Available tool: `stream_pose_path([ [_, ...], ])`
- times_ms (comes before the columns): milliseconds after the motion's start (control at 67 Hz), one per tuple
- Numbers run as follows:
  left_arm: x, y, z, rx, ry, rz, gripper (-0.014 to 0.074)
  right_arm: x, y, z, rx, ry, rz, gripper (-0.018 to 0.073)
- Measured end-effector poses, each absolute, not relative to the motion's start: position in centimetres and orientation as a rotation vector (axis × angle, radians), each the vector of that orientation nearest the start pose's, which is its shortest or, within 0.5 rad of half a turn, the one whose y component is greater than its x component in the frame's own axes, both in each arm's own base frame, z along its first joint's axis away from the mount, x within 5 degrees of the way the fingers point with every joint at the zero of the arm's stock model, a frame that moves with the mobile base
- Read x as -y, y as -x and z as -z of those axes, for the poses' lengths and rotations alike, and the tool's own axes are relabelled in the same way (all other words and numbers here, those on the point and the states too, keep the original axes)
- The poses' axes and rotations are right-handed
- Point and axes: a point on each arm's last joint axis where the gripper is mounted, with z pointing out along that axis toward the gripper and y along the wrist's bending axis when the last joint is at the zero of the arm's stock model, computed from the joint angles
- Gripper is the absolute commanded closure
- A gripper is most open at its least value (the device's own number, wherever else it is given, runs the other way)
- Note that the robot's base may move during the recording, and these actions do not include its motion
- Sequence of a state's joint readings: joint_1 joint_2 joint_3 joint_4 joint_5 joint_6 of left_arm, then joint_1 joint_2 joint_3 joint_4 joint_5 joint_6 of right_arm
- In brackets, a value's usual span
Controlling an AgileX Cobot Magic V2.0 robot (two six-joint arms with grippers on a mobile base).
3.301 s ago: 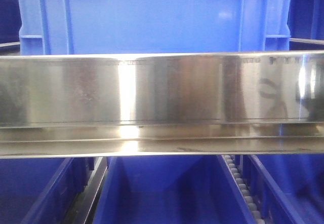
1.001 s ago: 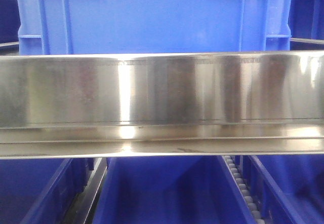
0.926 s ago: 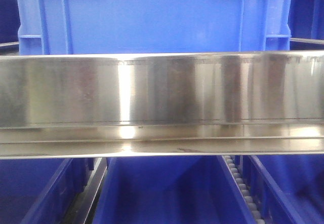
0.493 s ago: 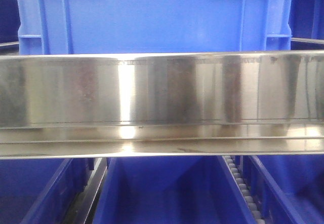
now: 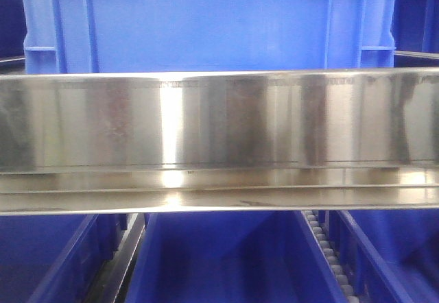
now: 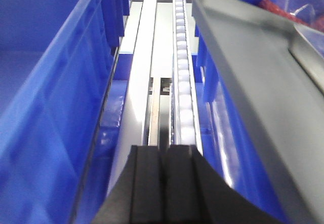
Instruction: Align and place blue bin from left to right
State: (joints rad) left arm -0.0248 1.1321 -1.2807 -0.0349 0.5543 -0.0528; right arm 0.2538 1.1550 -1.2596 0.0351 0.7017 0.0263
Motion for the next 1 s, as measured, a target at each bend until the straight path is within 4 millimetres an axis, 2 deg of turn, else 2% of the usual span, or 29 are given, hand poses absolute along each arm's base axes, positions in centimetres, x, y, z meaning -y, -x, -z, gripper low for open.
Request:
stream_pose_path([
  [254, 3.7, -31.0, -45.0, -2.001, -0.056, 0.128, 0.0707, -10.3, -29.1, -43.0, -2.138, 0.261, -0.279, 0.0636],
  [493, 6.2, -35.9, -44.4, -2.067, -0.055, 0.184, 0.0707, -13.7, -33.5, -43.0, -2.200, 0.283, -0.313, 0.0636],
  [657, 7.3, -37.6, -43.9, -2.095, -0.064, 0.195, 0.0707, -16.0, -35.5, -42.8, -2.240, 0.306, -0.320, 0.0636],
  [821, 7.7, -38.0, -43.5, -2.113, -0.068, 0.207, 0.0707, -18.0, -36.8, -42.5, -2.261, 0.346, -0.311, 0.0636],
  [1001, 7.7, -37.9, -43.4, -2.123, -0.071, 0.198, 0.0707, -18.4, -37.8, -42.0, -2.270, 0.361, -0.253, 0.0636],
])
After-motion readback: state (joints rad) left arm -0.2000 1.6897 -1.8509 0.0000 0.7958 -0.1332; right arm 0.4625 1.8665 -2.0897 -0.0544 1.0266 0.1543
